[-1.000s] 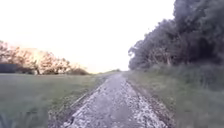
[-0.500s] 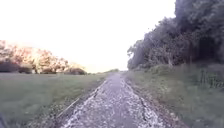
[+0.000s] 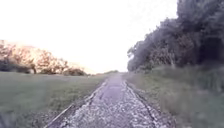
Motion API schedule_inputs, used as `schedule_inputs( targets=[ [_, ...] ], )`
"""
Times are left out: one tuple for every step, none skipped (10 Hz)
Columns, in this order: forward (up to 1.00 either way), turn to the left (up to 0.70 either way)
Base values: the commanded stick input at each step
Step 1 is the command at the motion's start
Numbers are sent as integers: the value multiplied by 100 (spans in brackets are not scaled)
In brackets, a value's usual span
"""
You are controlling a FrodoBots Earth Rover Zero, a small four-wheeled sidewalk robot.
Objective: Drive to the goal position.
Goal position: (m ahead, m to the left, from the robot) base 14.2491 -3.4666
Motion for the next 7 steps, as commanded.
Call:
schedule_inputs(
  targets=[
    [69, 0],
    [69, 0],
    [69, 0],
    [69, 0],
    [69, 0],
    [69, 0],
    [69, 0]
  ],
)
